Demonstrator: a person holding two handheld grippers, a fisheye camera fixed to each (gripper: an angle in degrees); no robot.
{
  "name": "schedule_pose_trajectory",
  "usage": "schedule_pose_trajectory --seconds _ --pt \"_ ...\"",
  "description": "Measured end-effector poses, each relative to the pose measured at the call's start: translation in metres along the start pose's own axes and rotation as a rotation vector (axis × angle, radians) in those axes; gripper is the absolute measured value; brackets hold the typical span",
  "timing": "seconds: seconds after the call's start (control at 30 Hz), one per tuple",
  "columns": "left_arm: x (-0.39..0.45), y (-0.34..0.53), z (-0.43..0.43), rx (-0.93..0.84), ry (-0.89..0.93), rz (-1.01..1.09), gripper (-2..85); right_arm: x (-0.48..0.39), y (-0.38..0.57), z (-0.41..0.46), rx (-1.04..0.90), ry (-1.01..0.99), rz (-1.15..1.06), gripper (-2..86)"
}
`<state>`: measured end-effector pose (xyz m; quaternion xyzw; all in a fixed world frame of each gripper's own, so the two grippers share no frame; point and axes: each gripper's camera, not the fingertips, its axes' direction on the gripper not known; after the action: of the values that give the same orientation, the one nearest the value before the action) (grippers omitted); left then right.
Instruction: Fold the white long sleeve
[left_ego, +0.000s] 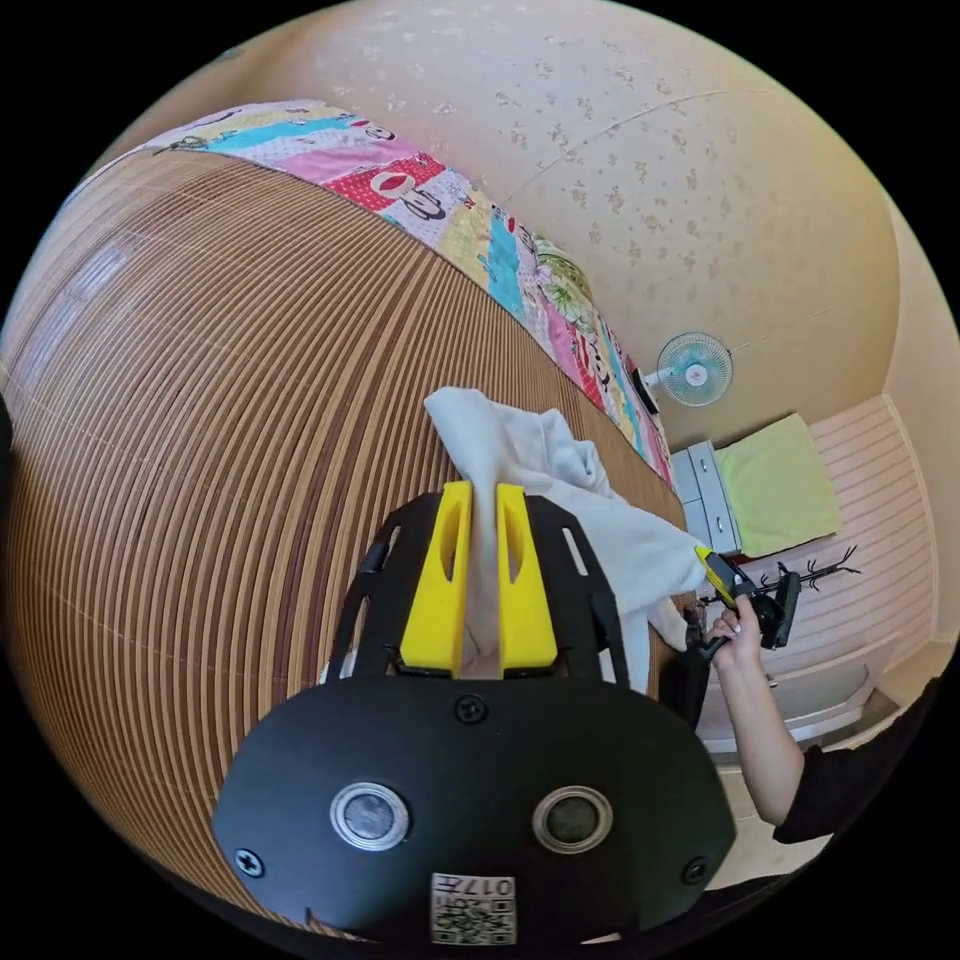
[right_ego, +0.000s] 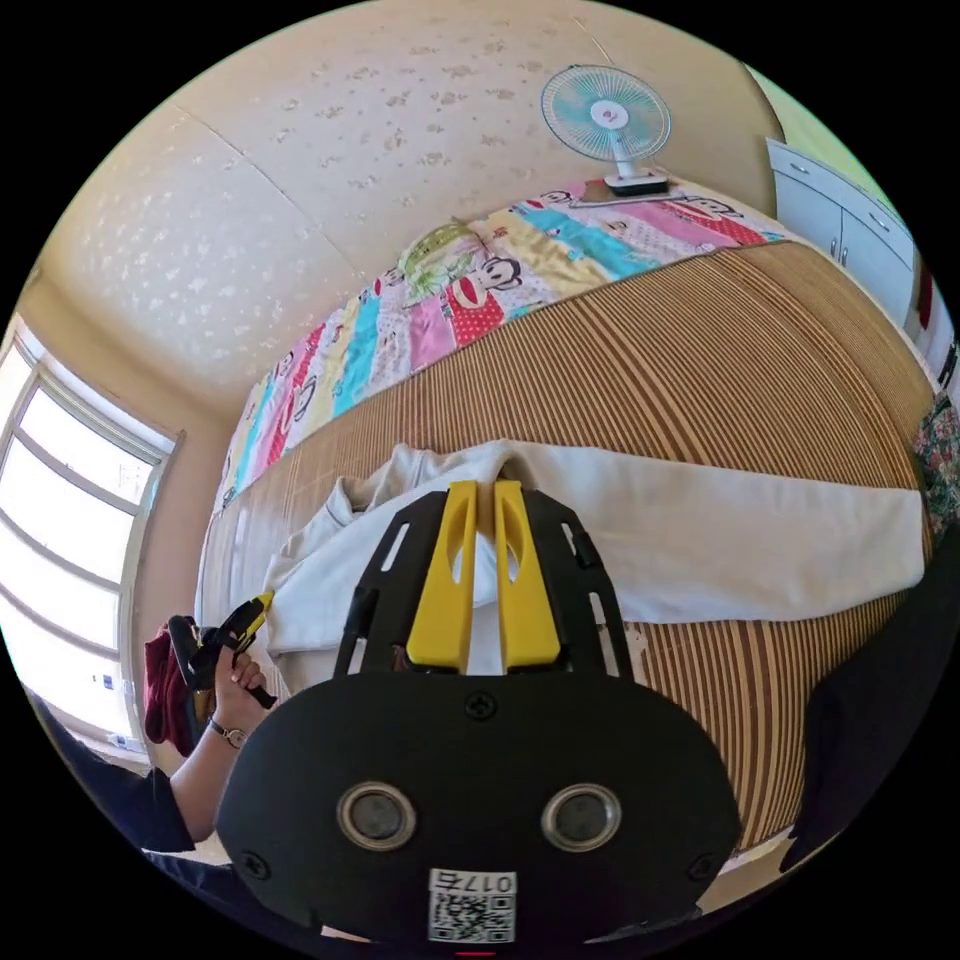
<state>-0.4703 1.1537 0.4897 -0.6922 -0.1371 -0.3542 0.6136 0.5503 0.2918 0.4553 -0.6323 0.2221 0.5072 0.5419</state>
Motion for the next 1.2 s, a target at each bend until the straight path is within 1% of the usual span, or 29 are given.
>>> schedule_pose_trajectory --seconds 0.07,0.1,0.13,0.17,0.2,0.23,0.3,0.33,0.37,0.43,0.47,0.5,0.53,0.6,0.7,0.83,1.0,1.1,1.2 --pt "-0.015 -0.001 0.006 0.004 -0.01 -0.045 5.3 0.029 -0.019 0.055 -0.216 0.038 0.078 3.4" --pt "-0.02 -0.001 0.005 0.026 0.007 -0.054 5.6 0.045 -0.02 0.059 -0.234 -0.006 0.124 3.5" --pt "-0.022 -0.001 0.003 0.04 0.009 -0.061 5.9 0.053 -0.019 0.054 -0.207 -0.048 0.136 3.6" --pt "-0.022 0.0 0.001 0.044 0.002 -0.062 6.1 0.069 -0.013 0.034 -0.114 -0.13 0.155 3.6" --pt "-0.02 0.002 -0.002 0.049 -0.026 -0.063 6.3 0.079 -0.009 0.023 -0.073 -0.154 0.175 3.6" --pt "-0.016 0.006 -0.006 0.054 -0.063 -0.068 6.3 0.101 0.001 0.003 -0.018 -0.154 0.248 3.7" --pt "-0.009 0.015 -0.012 0.053 -0.097 -0.076 6.4 0.157 0.014 -0.03 0.023 -0.056 0.416 4.6" --pt "0.0 0.021 -0.015 0.047 -0.093 -0.058 6.4 0.172 0.015 -0.038 0.026 -0.02 0.449 5.4" --pt "0.004 0.024 -0.016 0.042 -0.087 -0.039 6.4 0.203 0.013 -0.054 0.022 0.077 0.531 7.1" --pt "0.026 0.033 -0.021 0.025 -0.085 0.041 6.4 0.249 0.008 -0.075 0.01 0.2 0.658 10.1" --pt "0.03 0.035 -0.022 0.024 -0.087 0.058 6.4 0.277 0.005 -0.083 -0.015 0.236 0.733 11.0" --pt "0.039 0.04 -0.023 0.021 -0.081 0.09 6.4 0.3 -0.001 -0.083 -0.04 0.196 0.759 11.2" --pt "0.046 0.044 -0.021 0.012 -0.066 0.114 6.4 0.308 -0.004 -0.083 -0.046 0.177 0.762 10.8" --pt "0.053 0.049 -0.015 -0.013 -0.043 0.136 6.4 0.326 -0.014 -0.077 -0.078 0.206 0.784 9.8" --pt "0.061 0.054 0.001 -0.057 -0.045 0.15 6.4 0.35 -0.035 -0.05 -0.194 0.351 0.813 7.0" --pt "0.067 0.057 0.013 -0.084 -0.017 0.154 6.4 0.354 -0.04 -0.034 -0.197 0.401 0.848 6.3" --pt "0.066 0.055 0.012 -0.086 -0.015 0.168 6.4 0.353 -0.039 -0.034 -0.2 0.36 0.821 9.2" --pt "0.06 0.053 0.008 -0.084 -0.016 0.169 6.4 0.35 -0.037 -0.028 -0.245 0.385 0.796 10.7" --pt "0.053 0.05 0.005 -0.1 -0.024 0.169 6.4 0.358 -0.035 -0.017 -0.274 0.369 0.821 11.0"
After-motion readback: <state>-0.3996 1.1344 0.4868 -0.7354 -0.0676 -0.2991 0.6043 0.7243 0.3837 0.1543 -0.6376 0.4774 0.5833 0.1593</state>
